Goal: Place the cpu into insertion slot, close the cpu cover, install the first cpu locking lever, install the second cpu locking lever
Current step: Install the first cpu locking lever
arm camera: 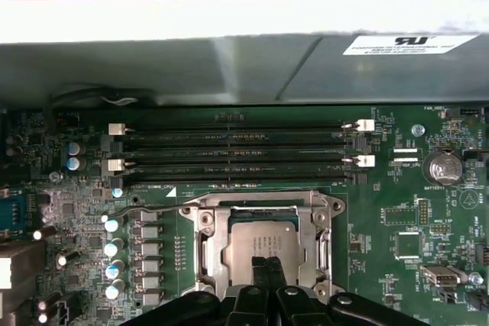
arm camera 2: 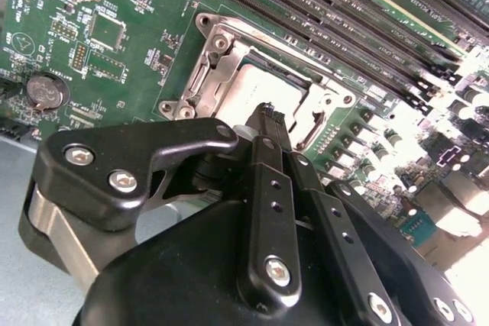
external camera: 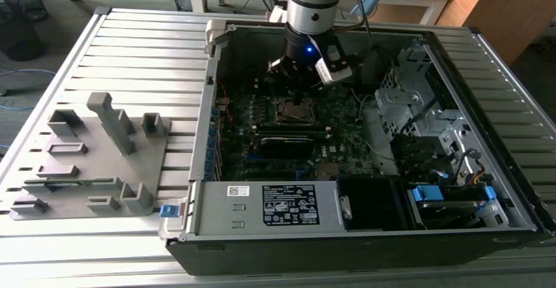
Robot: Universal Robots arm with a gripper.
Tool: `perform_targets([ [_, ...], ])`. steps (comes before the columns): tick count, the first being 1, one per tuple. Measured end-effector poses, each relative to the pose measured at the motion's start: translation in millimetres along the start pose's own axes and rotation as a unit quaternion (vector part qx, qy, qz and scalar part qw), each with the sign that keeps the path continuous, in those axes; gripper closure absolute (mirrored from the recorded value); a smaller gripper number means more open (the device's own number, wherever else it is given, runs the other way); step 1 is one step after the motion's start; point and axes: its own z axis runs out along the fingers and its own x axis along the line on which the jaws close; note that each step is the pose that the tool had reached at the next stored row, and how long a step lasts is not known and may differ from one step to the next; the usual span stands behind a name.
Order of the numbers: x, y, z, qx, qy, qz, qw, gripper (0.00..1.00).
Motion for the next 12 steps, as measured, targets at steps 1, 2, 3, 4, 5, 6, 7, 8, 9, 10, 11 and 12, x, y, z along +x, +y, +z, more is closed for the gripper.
perform_targets([
  [1, 0.0, 0.0, -1.5, 0.0, 0.0, 0.0, 1.0, 0.89],
  [2, -0.1, 0.0, -3.3, 0.0, 0.0, 0.0, 1.0, 0.89],
  [3, -0.1, 0.0, -5.1, 0.0, 0.0, 0.0, 1.0, 0.89],
  [4, -0.1, 0.0, -7.2, 0.0, 0.0, 0.0, 1.0, 0.89],
  [5, -0.2, 0.0, -9.2, 0.0, 0.0, 0.0, 1.0, 0.89],
  [6, -0.2, 0.0, -11.0, 0.0, 0.0, 0.0, 1.0, 0.89],
  [7, -0.3, 0.0, -12.6, 0.0, 0.0, 0.0, 1.0, 0.89],
  [8, -0.3, 0.0, -14.1, 0.0, 0.0, 0.0, 1.0, 0.89],
  [9, -0.4, 0.0, -15.5, 0.0, 0.0, 0.0, 1.0, 0.89],
  [10, -0.4, 0.1, -16.7, 0.0, 0.0, 0.0, 1.0, 0.89],
  [11, -0.4, 0.1, -17.5, 0.0, 0.0, 0.0, 1.0, 0.89],
  [12, -0.4, 0.1, -17.5, -0.0001, 0.0, 0.0, 1.0, 0.89],
])
